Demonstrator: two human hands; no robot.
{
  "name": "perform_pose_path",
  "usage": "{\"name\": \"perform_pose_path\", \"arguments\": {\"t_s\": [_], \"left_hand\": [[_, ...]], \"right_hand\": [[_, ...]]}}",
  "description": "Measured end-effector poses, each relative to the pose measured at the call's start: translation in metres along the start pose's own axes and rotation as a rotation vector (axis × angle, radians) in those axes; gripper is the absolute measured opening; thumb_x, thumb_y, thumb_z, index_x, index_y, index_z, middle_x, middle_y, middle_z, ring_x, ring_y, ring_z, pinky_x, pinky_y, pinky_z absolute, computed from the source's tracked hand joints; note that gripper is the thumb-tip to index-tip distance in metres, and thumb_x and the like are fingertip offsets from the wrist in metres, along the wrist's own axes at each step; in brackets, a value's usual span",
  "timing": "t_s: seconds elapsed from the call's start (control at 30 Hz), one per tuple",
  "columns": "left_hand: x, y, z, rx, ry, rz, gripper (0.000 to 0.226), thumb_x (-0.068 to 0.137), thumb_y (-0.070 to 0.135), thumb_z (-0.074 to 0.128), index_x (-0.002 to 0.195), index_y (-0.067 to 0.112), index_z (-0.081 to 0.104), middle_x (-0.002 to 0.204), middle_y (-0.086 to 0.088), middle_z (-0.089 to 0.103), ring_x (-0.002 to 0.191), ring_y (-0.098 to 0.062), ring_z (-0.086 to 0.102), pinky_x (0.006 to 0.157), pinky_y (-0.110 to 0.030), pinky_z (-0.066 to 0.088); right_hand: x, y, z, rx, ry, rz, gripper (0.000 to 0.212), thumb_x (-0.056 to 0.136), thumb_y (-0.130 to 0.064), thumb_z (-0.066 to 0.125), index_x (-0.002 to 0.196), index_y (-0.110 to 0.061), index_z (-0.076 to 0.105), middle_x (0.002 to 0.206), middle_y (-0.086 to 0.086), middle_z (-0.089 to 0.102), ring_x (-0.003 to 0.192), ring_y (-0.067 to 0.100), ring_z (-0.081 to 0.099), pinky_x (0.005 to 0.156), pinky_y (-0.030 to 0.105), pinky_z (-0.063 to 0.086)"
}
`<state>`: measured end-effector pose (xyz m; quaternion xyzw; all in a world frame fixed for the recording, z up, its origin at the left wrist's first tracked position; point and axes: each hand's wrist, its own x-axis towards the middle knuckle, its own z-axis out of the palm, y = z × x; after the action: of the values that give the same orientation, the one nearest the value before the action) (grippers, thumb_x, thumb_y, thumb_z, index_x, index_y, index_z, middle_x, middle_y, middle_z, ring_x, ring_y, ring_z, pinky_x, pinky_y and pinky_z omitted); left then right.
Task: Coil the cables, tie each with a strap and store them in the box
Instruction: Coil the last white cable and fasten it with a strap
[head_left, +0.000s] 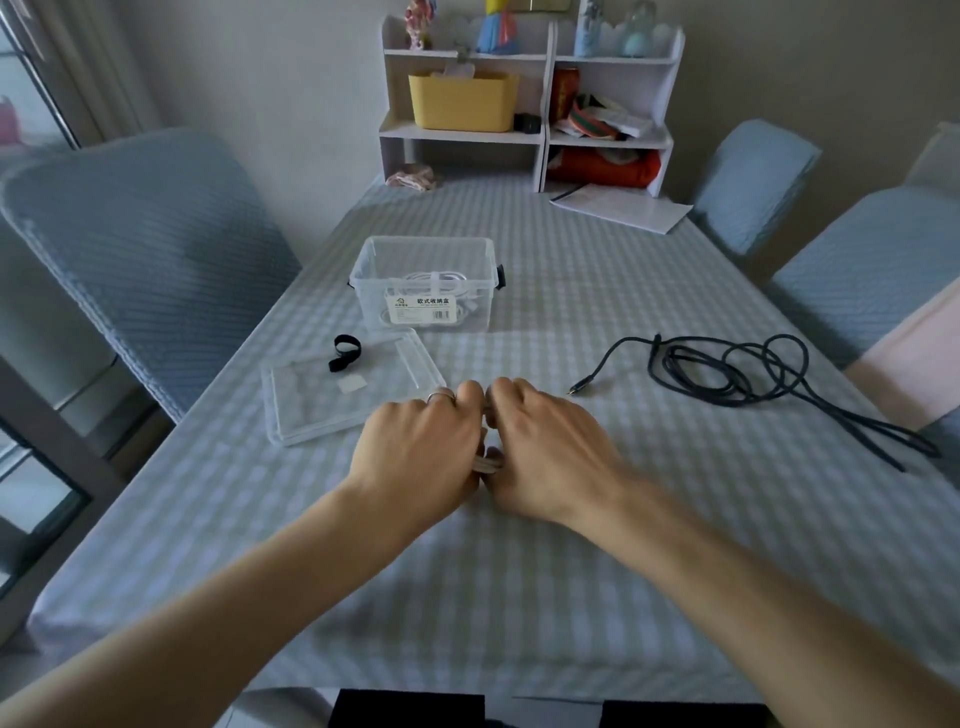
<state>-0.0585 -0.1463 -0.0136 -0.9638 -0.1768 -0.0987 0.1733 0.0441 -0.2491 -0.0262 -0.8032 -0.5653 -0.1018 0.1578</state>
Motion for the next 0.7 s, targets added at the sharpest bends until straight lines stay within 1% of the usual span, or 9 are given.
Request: {"name": "perform_pose_path", "arguments": {"t_s": [0.1, 0.2, 0.27, 0.37, 0.43, 0.53, 0.6, 0.67, 0.7], "left_hand": [[-0.006, -0.004, 0.003, -0.052, -0.012, 0.007, 0.027, 0.086, 0.032, 0.052, 0.107, 0.016, 0.047, 0.096, 0.000, 0.068, 0.086, -0.025, 0.071, 0.058, -0.030, 0.032], [-0.011, -0.008, 0.001, -0.048, -0.012, 0.048, 0.024, 0.092, 0.034, 0.042, 0.107, 0.016, 0.045, 0.096, -0.001, 0.067, 0.088, -0.025, 0.069, 0.061, -0.031, 0.033], [-0.015, -0.010, 0.001, -0.062, -0.071, 0.056, 0.021, 0.094, 0.034, 0.038, 0.104, 0.016, 0.044, 0.094, 0.000, 0.065, 0.086, -0.024, 0.067, 0.063, -0.031, 0.033], [-0.015, -0.016, 0.000, -0.074, -0.085, 0.005, 0.014, 0.092, 0.034, 0.039, 0.095, 0.019, 0.038, 0.095, 0.000, 0.065, 0.089, -0.026, 0.067, 0.065, -0.031, 0.032], [-0.014, -0.018, -0.002, -0.111, -0.094, -0.047, 0.014, 0.089, 0.035, 0.045, 0.095, 0.023, 0.047, 0.095, 0.000, 0.065, 0.091, -0.027, 0.066, 0.064, -0.030, 0.032], [-0.009, -0.022, -0.004, -0.207, -0.108, -0.133, 0.002, 0.086, 0.030, 0.051, 0.085, 0.028, 0.053, 0.083, 0.004, 0.056, 0.076, -0.025, 0.057, 0.062, -0.029, 0.033], [-0.007, -0.026, -0.003, -0.236, -0.090, -0.167, 0.005, 0.085, 0.028, 0.052, 0.080, 0.028, 0.052, 0.074, 0.006, 0.050, 0.070, -0.023, 0.046, 0.061, -0.029, 0.032], [-0.009, -0.028, 0.001, -0.252, -0.062, -0.174, 0.006, 0.085, 0.029, 0.053, 0.085, 0.028, 0.059, 0.075, 0.004, 0.053, 0.073, -0.025, 0.052, 0.062, -0.028, 0.032], [-0.010, -0.028, 0.003, -0.270, -0.051, -0.170, 0.010, 0.084, 0.029, 0.054, 0.089, 0.028, 0.062, 0.080, 0.001, 0.058, 0.079, -0.026, 0.058, 0.062, -0.028, 0.031]], "right_hand": [[0.003, -0.001, 0.001, -0.036, -0.016, -0.069, 0.031, 0.080, -0.023, 0.059, 0.106, -0.012, 0.048, 0.104, 0.004, 0.063, 0.086, 0.029, 0.064, 0.062, 0.034, 0.040], [0.005, 0.002, 0.003, -0.161, -0.011, -0.138, 0.029, 0.063, -0.017, 0.063, 0.089, -0.011, 0.052, 0.072, 0.003, 0.064, 0.053, 0.029, 0.061, 0.047, 0.027, 0.026], [0.009, -0.001, 0.004, -0.190, 0.013, -0.149, 0.030, 0.053, -0.014, 0.066, 0.079, -0.011, 0.051, 0.055, 0.000, 0.058, 0.036, 0.027, 0.052, 0.045, 0.023, 0.017], [0.014, -0.007, 0.006, -0.221, 0.011, -0.161, 0.033, 0.050, -0.017, 0.074, 0.074, -0.013, 0.052, 0.046, -0.001, 0.053, 0.031, 0.028, 0.047, 0.045, 0.022, 0.014], [0.016, -0.009, 0.008, -0.229, 0.025, -0.159, 0.034, 0.049, -0.023, 0.081, 0.068, -0.015, 0.053, 0.041, 0.000, 0.049, 0.030, 0.029, 0.046, 0.045, 0.021, 0.013], [0.019, -0.011, 0.009, -0.214, 0.041, -0.147, 0.036, 0.045, -0.025, 0.086, 0.057, -0.016, 0.053, 0.038, 0.002, 0.045, 0.028, 0.028, 0.042, 0.047, 0.018, 0.002], [0.023, -0.012, 0.012, -0.216, 0.034, -0.163, 0.035, 0.043, -0.022, 0.087, 0.052, -0.016, 0.053, 0.037, 0.003, 0.044, 0.027, 0.028, 0.040, 0.046, 0.017, 0.003], [0.025, -0.013, 0.014, -0.211, 0.035, -0.188, 0.033, 0.044, -0.020, 0.086, 0.050, -0.016, 0.053, 0.037, 0.004, 0.044, 0.026, 0.029, 0.040, 0.045, 0.017, 0.009], [0.026, -0.013, 0.014, -0.203, 0.037, -0.201, 0.030, 0.047, -0.020, 0.083, 0.050, -0.016, 0.054, 0.037, 0.004, 0.044, 0.026, 0.030, 0.040, 0.046, 0.016, 0.006]]}}
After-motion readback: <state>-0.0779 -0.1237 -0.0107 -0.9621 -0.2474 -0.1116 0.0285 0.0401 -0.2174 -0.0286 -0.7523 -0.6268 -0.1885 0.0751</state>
